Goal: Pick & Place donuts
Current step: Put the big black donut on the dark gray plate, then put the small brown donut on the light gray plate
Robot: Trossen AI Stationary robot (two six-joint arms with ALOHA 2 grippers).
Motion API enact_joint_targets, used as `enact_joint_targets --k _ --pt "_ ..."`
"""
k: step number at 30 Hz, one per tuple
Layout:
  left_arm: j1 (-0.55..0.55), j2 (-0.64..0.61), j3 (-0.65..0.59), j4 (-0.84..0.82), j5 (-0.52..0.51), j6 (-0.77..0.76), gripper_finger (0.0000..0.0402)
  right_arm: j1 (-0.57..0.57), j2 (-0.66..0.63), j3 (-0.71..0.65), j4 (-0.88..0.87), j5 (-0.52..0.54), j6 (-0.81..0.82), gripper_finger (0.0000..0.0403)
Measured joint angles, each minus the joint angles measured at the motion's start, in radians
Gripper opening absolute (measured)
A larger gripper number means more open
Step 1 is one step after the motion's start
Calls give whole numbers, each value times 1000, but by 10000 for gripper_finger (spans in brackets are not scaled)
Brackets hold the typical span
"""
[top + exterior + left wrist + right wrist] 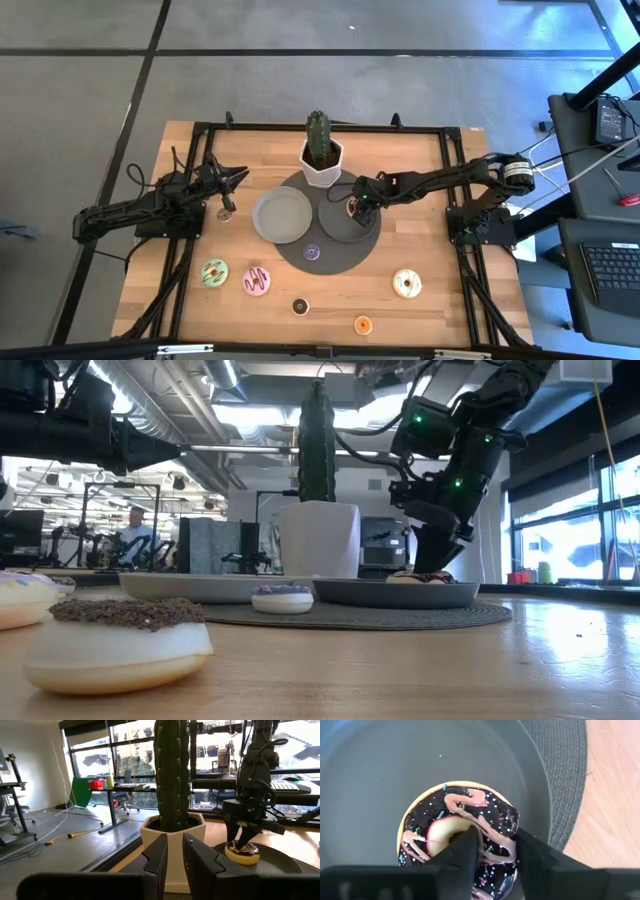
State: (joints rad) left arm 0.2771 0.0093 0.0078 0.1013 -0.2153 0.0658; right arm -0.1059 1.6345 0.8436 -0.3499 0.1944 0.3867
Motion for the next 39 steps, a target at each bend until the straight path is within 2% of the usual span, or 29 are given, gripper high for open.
enact_joint_targets --k 5,9,15,18,21,26,31,36,39 --pt "0 0 0 0 0 0 52 0 -46 0 -17 0 8 180" --pt "0 0 0 0 0 0 55 0 -125 0 -64 3 28 201" --pt "0 0 0 1 35 -206 55 7 -273 0 -272 59 38 208" --pt "0 0 0 1 21 -230 51 44 -340 -1 -364 72 104 209" --pt "0 0 0 2 20 -236 49 90 -427 -28 -397 141 109 209" --pt "0 0 0 3 26 -237 55 132 -643 -158 -325 163 166 209" --pt "0 0 0 3 26 -197 74 158 -846 -320 -179 147 183 209" --pt "0 0 0 -5 35 -199 124 164 -971 -446 -49 145 181 209" --pt "0 0 0 -37 -8 -247 160 164 -1007 -507 1 145 182 209"
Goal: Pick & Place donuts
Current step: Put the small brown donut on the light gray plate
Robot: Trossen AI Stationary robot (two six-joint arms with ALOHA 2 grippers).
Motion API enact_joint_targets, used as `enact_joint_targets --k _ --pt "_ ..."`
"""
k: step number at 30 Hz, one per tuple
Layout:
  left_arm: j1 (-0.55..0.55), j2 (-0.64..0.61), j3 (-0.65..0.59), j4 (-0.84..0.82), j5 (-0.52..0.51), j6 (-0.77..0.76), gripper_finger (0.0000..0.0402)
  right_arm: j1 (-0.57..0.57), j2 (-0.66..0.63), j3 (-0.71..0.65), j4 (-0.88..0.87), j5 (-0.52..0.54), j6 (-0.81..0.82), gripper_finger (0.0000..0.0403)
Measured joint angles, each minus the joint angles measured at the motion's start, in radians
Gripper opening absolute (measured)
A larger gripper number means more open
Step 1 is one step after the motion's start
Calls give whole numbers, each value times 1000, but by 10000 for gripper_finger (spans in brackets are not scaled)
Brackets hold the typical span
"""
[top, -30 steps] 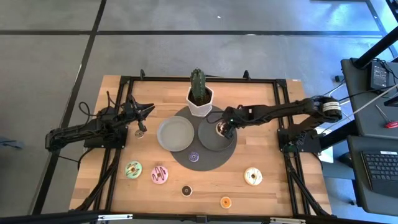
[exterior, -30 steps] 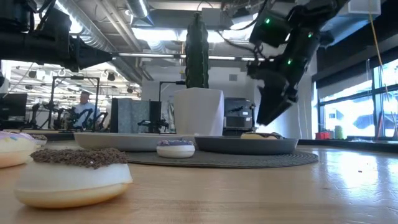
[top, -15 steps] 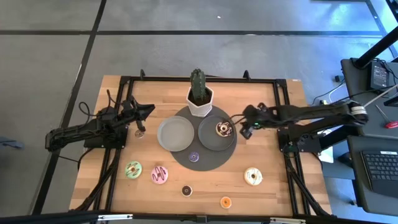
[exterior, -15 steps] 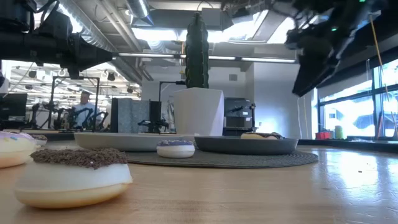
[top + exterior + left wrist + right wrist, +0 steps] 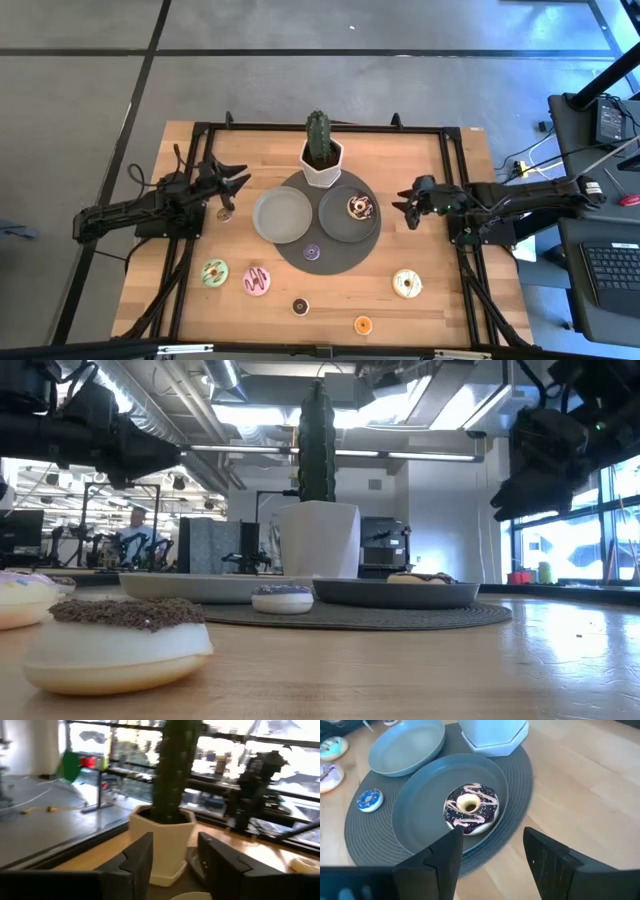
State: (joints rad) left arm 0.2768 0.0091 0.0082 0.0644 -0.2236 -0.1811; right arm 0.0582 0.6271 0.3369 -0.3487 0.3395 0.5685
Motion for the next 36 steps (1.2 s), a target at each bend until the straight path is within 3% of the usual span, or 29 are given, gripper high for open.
enact_joint_targets --k 10,15,18,21,28,36 --pt "0 4 0 -9 -43 -59 216 -3 -14 -87 89 0 -2 209" --pt "0 6 9 44 83 -103 212 -3 -14 -87 109 1 -48 209" --pt "0 38 78 18 126 -122 205 -3 -14 -87 119 1 -53 209" --pt "0 117 200 -146 115 -124 197 -4 -14 -87 122 1 -53 209" --pt "0 418 489 -694 -27 -188 182 -3 -14 -87 122 7 -51 209" --pt "0 784 633 -956 140 -117 168 -3 -14 -87 122 8 -52 209"
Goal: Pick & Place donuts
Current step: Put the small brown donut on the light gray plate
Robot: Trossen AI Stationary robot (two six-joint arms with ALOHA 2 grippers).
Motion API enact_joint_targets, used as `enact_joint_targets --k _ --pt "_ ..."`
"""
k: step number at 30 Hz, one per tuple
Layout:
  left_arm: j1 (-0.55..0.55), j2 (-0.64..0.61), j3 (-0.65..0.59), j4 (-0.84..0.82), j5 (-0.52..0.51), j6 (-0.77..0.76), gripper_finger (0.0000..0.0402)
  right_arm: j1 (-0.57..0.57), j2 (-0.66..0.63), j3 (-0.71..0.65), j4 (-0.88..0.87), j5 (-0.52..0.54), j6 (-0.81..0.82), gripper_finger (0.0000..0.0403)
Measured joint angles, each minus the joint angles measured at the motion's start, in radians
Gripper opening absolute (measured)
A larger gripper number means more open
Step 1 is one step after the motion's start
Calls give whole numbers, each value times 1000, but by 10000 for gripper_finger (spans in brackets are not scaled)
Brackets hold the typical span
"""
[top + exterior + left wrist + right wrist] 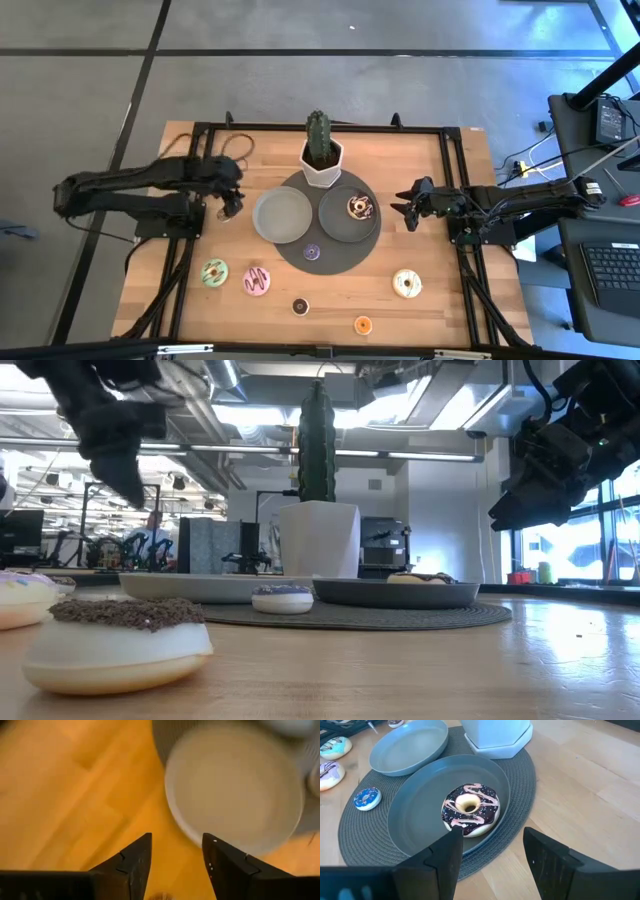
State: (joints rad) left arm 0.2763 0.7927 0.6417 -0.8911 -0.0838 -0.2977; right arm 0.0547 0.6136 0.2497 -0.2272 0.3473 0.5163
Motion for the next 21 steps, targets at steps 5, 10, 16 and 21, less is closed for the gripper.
enact_joint_targets --k 5,10,16,21 --pt "-10 187 6 -106 21 0 161 0 1 0 0 0 -1 209" --pt "-34 336 5 -218 23 -32 151 0 1 0 0 0 -1 209" --pt "-60 453 6 -228 -2 -40 135 0 1 0 -1 1 -1 209" --pt "-77 533 6 -227 -11 -47 125 0 1 0 -1 1 -1 209"
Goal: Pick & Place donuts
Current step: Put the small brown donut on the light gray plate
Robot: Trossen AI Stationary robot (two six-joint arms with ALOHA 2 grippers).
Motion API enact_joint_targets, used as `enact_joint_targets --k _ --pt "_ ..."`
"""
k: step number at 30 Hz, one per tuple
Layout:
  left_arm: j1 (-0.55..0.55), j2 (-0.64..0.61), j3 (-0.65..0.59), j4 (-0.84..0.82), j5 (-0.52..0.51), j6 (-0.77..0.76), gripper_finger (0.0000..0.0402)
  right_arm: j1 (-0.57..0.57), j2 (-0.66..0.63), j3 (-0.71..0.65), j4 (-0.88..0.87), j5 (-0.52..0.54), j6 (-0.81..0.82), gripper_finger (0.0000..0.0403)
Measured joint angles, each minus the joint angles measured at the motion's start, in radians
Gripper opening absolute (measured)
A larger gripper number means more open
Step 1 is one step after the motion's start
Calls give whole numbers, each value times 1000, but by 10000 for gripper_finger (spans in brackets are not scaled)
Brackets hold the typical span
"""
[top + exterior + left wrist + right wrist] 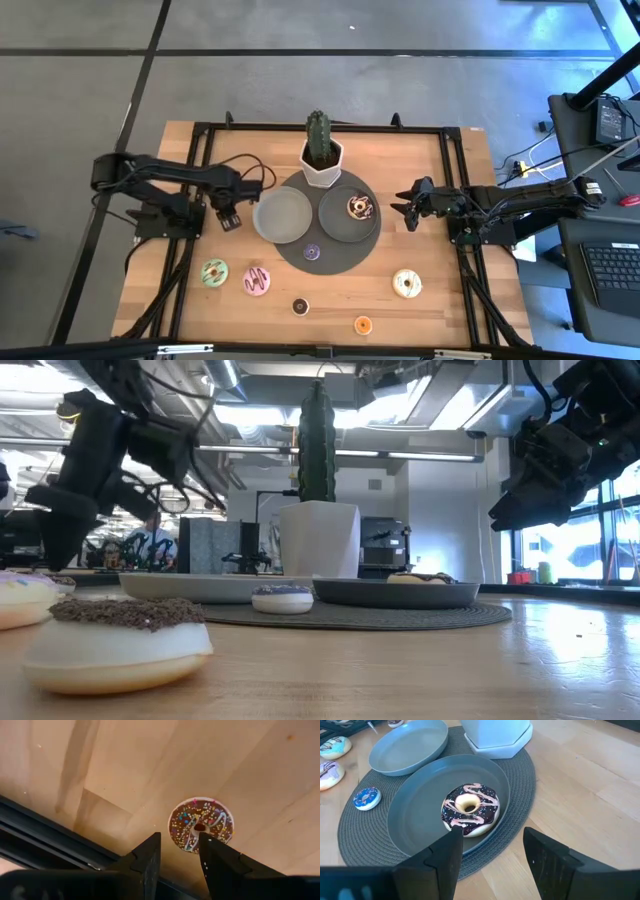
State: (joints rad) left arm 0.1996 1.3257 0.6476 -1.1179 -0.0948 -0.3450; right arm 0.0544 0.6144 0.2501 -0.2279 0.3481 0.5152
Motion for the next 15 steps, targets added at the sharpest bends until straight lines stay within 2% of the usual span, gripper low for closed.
enact_joint_targets --k 9,15 --pt "-9 90 1 50 1 -12 113 0 0 0 0 0 -3 209" --pt "-9 110 1 49 1 -11 87 0 0 1 -1 0 -4 209"
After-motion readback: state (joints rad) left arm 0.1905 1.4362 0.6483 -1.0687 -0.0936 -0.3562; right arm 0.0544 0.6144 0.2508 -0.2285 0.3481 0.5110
